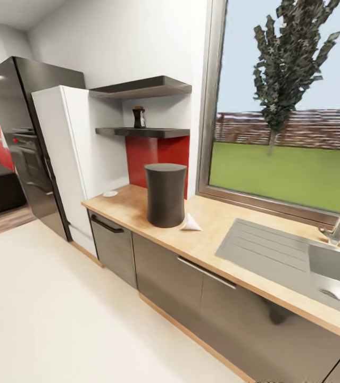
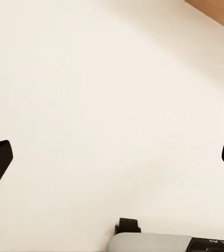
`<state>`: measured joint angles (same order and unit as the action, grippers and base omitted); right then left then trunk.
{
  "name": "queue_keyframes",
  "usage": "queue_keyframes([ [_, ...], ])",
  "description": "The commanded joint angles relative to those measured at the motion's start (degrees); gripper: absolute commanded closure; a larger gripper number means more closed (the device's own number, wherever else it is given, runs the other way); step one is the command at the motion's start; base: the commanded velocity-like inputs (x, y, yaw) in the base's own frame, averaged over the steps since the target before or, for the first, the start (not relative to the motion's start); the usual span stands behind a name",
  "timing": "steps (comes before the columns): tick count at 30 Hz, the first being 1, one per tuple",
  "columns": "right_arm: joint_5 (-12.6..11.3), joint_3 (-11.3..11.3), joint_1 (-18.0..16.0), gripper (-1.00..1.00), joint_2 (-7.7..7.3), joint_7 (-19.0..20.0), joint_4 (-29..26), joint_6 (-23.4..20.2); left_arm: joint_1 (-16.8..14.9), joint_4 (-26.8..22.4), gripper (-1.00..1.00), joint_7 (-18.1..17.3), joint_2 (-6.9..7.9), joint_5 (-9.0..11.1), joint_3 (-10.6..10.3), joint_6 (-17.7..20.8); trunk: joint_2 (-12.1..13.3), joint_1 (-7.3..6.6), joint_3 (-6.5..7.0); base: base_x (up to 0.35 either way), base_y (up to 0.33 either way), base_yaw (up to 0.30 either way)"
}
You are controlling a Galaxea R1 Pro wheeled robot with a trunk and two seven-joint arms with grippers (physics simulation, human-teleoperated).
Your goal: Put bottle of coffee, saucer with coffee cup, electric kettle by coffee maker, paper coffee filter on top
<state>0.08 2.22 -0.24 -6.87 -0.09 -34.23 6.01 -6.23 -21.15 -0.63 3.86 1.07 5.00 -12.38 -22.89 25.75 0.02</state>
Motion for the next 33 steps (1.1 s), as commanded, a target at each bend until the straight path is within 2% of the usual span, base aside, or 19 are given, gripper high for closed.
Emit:
queue_keyframes([
  [1,0.01,0.06,-0.02,-1.00,0.03,-0.01,0.04,0.18,-0.01,0.06,-1.00,-0.07,-0.02,0.10,0.10,-0.19,-0.03,0.03,-0.02,0.131,0.320,-0.276],
  [7,0.05,0.06,-0.02,-1.00,0.06,0.04,0.92,0.13,-0.01,0.06,-1.00,-0.08,0.05,0.08,0.17,-0.19,-0.03,0.03,-0.02,0.123,0.324,-0.282],
  [9,0.05,0.06,-0.02,-1.00,0.04,0.08,3.53,0.09,-0.01,0.06,-1.00,-0.08,0.05,0.08,0.18,-0.19,-0.03,0.03,-0.02,0.120,0.325,-0.284],
  [13,0.03,0.13,-0.02,-1.00,-0.01,0.02,13.87,0.06,-0.01,0.06,-1.00,-0.08,0.04,0.08,0.18,-0.17,-0.03,0.03,-0.02,0.119,0.326,-0.284],
  [16,0.06,0.14,-0.02,-1.00,-0.05,-0.04,18.49,0.06,-0.01,0.06,-1.00,-0.08,0.08,0.06,0.18,-0.15,-0.03,0.03,-0.02,0.119,0.326,-0.284],
  [24,0.35,-0.39,-0.02,-1.00,-0.05,0.11,20.76,-0.02,0.01,0.06,-1.00,-0.08,0.07,-0.01,0.18,-0.17,-0.03,0.03,-0.02,0.146,0.302,-0.114],
  [33,0.53,-0.47,-0.02,-1.00,0.01,0.26,20.85,-0.04,0.08,0.06,-1.00,-0.08,-0.04,-0.12,0.10,-0.18,-0.03,0.03,-0.02,0.039,0.056,-0.006],
])
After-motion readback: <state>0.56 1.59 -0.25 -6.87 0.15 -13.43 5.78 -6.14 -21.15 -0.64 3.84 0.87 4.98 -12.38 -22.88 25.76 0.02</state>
